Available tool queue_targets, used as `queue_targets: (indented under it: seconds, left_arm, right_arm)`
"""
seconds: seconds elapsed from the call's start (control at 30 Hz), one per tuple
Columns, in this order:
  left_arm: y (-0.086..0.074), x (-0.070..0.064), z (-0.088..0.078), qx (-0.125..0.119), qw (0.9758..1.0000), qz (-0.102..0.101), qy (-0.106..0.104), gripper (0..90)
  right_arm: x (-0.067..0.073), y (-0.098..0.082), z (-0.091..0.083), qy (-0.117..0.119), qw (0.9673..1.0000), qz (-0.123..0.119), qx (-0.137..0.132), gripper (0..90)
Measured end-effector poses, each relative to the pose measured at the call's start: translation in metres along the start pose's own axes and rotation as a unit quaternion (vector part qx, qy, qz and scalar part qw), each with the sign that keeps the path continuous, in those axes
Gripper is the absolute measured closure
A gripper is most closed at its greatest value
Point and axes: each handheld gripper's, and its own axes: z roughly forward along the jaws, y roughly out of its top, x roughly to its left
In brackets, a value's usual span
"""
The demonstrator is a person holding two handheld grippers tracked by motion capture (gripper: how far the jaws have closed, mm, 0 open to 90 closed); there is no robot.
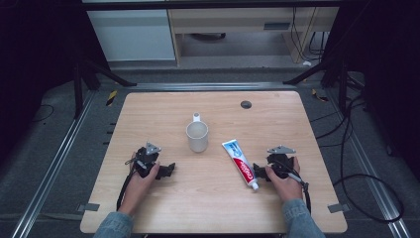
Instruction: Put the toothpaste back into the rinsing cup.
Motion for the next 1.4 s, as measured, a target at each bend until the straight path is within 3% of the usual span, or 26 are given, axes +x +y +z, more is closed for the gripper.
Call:
queue_targets:
  seconds: [0.1,0.13,0.23,0.3,0.6,0.77,0.87,1.0,1.1,1.13,1.23,1.4]
  left_arm:
    - [0.0,0.0,0.0,0.0,1.0,0.0,0.0,0.0]
    - [-0.001,0.0,0.0,0.0,1.0,0.0,0.0,0.0]
    - [-0.001,-0.001,-0.001,0.0,1.0,-0.001,0.001,0.0]
    - [-0.001,0.0,-0.001,0.001,1.0,-0.001,0.001,0.0]
    - [-0.001,-0.001,-0.001,0.0,1.0,-0.001,0.001,0.0]
    - [-0.001,-0.001,-0.001,0.0,1.0,-0.002,0.001,0.0]
    - [-0.001,0.0,-0.001,-0.001,1.0,-0.002,0.0,0.0]
    - [-0.001,0.0,-0.001,-0.001,1.0,-0.002,0.0,0.0]
    - [-0.001,0.0,-0.001,-0.001,1.0,-0.001,0.001,0.0]
    - [-0.001,0.0,0.0,-0.001,1.0,-0.002,0.001,0.0]
    - [-0.001,0.0,0.0,-0.001,1.0,-0.002,0.001,0.0]
    - [-0.001,0.0,0.0,-0.002,1.0,-0.004,0.002,0.0]
  right_arm:
    - [-0.001,0.001,0.001,0.001,1.0,-0.002,0.0,1.4]
    - [-0.002,0.003,0.0,0.005,0.9999,-0.007,0.009,5.7]
    - [-0.001,0.006,-0.005,0.002,0.9997,-0.015,0.021,7.6]
    - [0.005,0.013,-0.016,-0.01,0.9984,-0.041,0.038,10.5]
    - [0.036,0.05,-0.036,-0.002,0.9937,-0.085,0.073,21.5]
    - [0.046,0.062,-0.039,0.01,0.9913,-0.091,0.095,24.7]
    - [0.053,0.073,-0.037,0.01,0.9877,-0.102,0.118,29.4]
    - [0.06,0.083,-0.036,0.023,0.9848,-0.101,0.139,28.4]
    - [0.061,0.088,-0.035,0.025,0.9842,-0.095,0.147,28.6]
    - [0.061,0.091,-0.035,0.019,0.9826,-0.1,0.155,28.5]
    - [0.06,0.094,-0.034,0.028,0.9822,-0.091,0.162,27.3]
    - [0.073,0.104,-0.033,0.027,0.9782,-0.098,0.181,26.9]
